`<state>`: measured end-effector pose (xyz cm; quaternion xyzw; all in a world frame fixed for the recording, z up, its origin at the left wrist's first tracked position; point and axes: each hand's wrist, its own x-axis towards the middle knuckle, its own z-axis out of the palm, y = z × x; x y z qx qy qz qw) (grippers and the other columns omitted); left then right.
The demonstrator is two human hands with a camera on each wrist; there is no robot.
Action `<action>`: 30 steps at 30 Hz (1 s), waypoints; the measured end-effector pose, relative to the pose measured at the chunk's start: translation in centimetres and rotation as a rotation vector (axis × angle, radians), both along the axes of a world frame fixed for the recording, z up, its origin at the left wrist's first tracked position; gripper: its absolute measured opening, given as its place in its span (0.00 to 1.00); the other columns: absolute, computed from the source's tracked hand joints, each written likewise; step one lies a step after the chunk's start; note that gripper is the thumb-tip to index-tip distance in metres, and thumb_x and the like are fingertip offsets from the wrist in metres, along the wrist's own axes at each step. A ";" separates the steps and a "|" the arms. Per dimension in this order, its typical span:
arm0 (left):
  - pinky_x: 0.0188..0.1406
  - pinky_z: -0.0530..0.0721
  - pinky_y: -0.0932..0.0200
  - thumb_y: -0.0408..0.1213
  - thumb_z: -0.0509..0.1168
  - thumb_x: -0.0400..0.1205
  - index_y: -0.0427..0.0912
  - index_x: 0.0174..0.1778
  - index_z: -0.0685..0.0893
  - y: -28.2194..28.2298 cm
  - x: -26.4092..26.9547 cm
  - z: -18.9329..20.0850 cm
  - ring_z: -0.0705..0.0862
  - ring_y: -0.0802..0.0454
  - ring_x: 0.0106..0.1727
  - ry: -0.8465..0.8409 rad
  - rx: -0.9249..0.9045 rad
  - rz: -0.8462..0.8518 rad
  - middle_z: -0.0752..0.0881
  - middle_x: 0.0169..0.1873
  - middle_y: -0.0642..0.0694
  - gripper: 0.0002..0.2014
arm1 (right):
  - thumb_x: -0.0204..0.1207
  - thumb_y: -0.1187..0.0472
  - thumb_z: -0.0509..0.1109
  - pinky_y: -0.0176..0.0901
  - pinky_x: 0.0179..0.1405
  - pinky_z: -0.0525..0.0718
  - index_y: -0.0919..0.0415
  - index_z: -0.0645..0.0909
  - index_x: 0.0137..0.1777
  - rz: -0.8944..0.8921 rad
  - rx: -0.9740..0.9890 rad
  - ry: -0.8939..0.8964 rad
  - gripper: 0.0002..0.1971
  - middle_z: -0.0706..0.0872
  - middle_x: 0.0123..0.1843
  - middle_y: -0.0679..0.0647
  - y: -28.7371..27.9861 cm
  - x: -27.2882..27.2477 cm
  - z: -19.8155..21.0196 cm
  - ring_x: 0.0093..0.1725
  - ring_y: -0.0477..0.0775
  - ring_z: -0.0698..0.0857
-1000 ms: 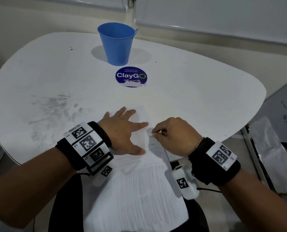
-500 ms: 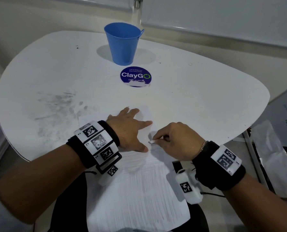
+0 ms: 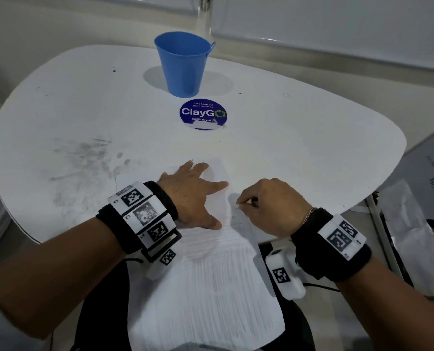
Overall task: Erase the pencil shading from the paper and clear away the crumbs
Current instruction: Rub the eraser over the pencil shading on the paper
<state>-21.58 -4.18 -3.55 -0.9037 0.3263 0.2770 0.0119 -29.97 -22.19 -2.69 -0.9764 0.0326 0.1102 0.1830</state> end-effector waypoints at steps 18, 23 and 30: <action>0.84 0.56 0.31 0.73 0.67 0.74 0.76 0.85 0.46 0.1 0.1 -0.1 0.34 0.49 0.89 -0.006 0.006 -0.001 0.39 0.89 0.54 0.48 | 0.81 0.55 0.66 0.45 0.48 0.84 0.46 0.90 0.53 -0.051 -0.052 -0.024 0.10 0.90 0.46 0.44 0.0 0.3 0.0 0.47 0.53 0.86; 0.84 0.56 0.31 0.73 0.67 0.74 0.75 0.85 0.46 0.1 0.2 -0.1 0.34 0.48 0.89 -0.008 0.007 -0.003 0.39 0.89 0.53 0.48 | 0.82 0.53 0.67 0.47 0.49 0.85 0.45 0.91 0.54 -0.125 -0.012 -0.090 0.10 0.92 0.48 0.42 -0.1 0.7 -0.4 0.49 0.53 0.87; 0.85 0.55 0.32 0.73 0.67 0.73 0.75 0.85 0.46 0.0 0.1 -0.2 0.34 0.48 0.89 -0.008 0.008 0.001 0.39 0.89 0.53 0.49 | 0.81 0.54 0.67 0.42 0.45 0.80 0.45 0.90 0.51 -0.034 -0.071 0.002 0.10 0.90 0.46 0.42 -0.4 0.4 0.2 0.49 0.52 0.84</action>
